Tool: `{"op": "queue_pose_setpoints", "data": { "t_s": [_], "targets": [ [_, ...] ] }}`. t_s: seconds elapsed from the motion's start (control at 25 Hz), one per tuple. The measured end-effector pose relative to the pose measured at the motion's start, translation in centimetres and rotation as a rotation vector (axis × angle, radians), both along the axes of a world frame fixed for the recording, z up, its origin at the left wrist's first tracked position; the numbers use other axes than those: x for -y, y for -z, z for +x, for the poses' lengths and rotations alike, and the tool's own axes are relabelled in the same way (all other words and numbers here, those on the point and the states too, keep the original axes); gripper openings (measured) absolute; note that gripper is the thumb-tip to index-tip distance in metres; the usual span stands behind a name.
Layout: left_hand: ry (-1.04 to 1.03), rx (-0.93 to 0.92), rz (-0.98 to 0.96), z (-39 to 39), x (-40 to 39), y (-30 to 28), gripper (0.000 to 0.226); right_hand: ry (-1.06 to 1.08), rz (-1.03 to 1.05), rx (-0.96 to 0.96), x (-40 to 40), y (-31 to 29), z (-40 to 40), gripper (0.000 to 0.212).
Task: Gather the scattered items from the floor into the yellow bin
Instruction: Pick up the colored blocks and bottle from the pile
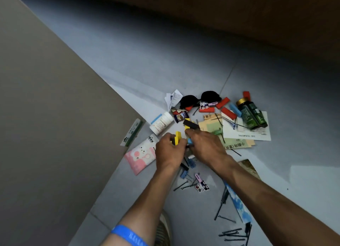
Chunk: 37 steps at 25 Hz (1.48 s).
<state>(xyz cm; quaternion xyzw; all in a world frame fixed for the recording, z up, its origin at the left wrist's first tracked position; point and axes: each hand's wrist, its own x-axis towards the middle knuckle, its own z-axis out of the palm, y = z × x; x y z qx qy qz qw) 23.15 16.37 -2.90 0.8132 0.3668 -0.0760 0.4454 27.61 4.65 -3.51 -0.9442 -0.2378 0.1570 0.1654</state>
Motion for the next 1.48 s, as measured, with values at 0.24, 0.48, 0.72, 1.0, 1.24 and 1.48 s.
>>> {"op": "queue_pose_setpoints", "data": {
  "t_s": [0.24,0.48,0.72,1.0,1.24,1.48],
  "targets": [
    [-0.081,0.207,-0.040,1.3,-4.0,-2.2,0.041,0.052,0.001,-0.034,-0.1,0.5,0.0,0.023],
    [0.289,-0.022,0.321,4.5,-7.0,-2.3,0.016,0.157,0.066,-0.058,1.0,0.4,-1.3,0.023],
    [0.239,-0.053,0.230,1.1,-4.9,-0.4,0.021,0.318,0.276,-0.168,-0.3,0.2,0.4,0.022],
    [0.366,-0.137,0.555,6.4,-7.5,-0.2,0.030,0.236,0.057,-0.117,-2.8,0.3,3.7,0.034],
    [0.394,-0.192,0.485,6.0,-6.6,1.0,0.020,0.212,-0.199,0.098,-2.7,0.9,3.5,0.040],
    [0.118,-0.068,0.023,3.7,-5.1,-0.1,0.026,0.483,0.299,-0.361,-1.9,-0.2,2.5,0.025]
  ]
}}
